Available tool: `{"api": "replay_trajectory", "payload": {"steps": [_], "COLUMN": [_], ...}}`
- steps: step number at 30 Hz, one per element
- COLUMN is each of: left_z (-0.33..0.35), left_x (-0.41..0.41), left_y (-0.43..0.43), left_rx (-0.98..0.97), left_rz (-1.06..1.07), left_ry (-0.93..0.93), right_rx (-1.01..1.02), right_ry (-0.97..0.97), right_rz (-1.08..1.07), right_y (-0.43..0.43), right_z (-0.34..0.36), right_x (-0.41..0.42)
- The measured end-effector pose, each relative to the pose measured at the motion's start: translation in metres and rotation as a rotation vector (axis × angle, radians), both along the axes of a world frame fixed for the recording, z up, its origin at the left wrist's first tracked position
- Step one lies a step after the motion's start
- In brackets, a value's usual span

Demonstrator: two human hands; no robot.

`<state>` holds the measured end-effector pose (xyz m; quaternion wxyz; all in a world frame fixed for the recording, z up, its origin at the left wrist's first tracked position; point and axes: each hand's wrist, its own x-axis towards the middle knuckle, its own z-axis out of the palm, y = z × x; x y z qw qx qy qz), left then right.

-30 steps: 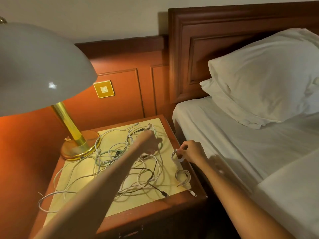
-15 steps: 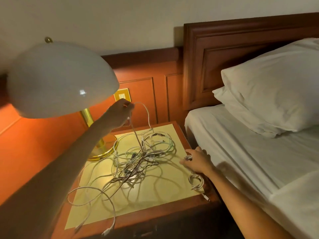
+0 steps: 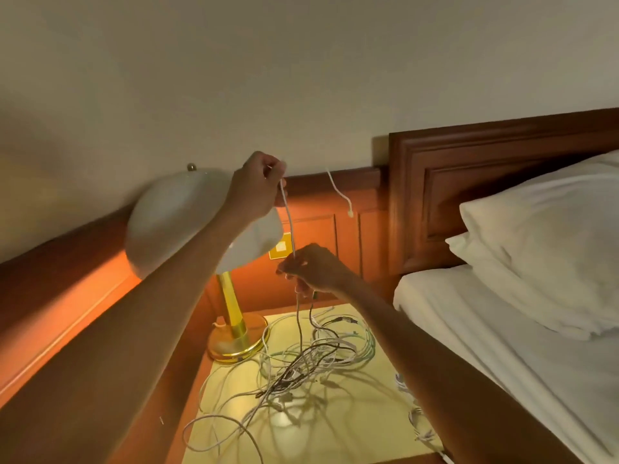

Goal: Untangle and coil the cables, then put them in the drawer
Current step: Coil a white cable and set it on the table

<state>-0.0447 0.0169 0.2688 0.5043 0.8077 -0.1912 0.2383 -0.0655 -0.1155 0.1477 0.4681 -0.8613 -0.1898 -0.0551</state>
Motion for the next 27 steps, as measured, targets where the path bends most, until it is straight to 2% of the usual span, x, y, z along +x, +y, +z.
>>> {"api": "replay_trajectory", "payload": {"steps": [2,7,12,14,16,19,21,23,27], "left_z": [0.011,0.044,0.048,0.046,0.041,0.029,0.017,0.006,-0.009], "left_x": [-0.003,-0.018,-0.034,-0.04,-0.052,-0.075,-0.09,-0.105,-0.137], "left_y": [0.007,0.027,0.046,0.053,0.058,0.061,0.06,0.057,0.055], "left_rx": [-0.072,-0.42,-0.641,-0.551,-0.341,-0.114,-0.045,-0.055,0.078], "left_rz": [0.022,-0.043,-0.117,-0.054,-0.001,-0.134,-0.282,-0.376,-0.387], "left_ry": [-0.025,0.019,0.319,0.433,0.481,0.485,0.486,0.492,0.379], "right_rx": [0.093,0.327,0.444,0.451,0.469,0.534,0.582,0.609,0.658], "right_ry": [0.011,-0.044,-0.164,-0.169,-0.154,-0.106,-0.066,-0.026,0.013], "right_rz": [-0.048,-0.098,-0.125,-0.092,-0.05,0.007,0.042,0.091,0.143], "right_y": [0.005,0.001,0.0,0.003,0.005,0.01,0.014,0.017,0.02], "right_z": [0.016,0.082,0.14,0.158,0.175,0.197,0.208,0.217,0.226], "right_x": [0.004,0.014,0.012,0.004,-0.009,-0.034,-0.049,-0.064,-0.094]}}
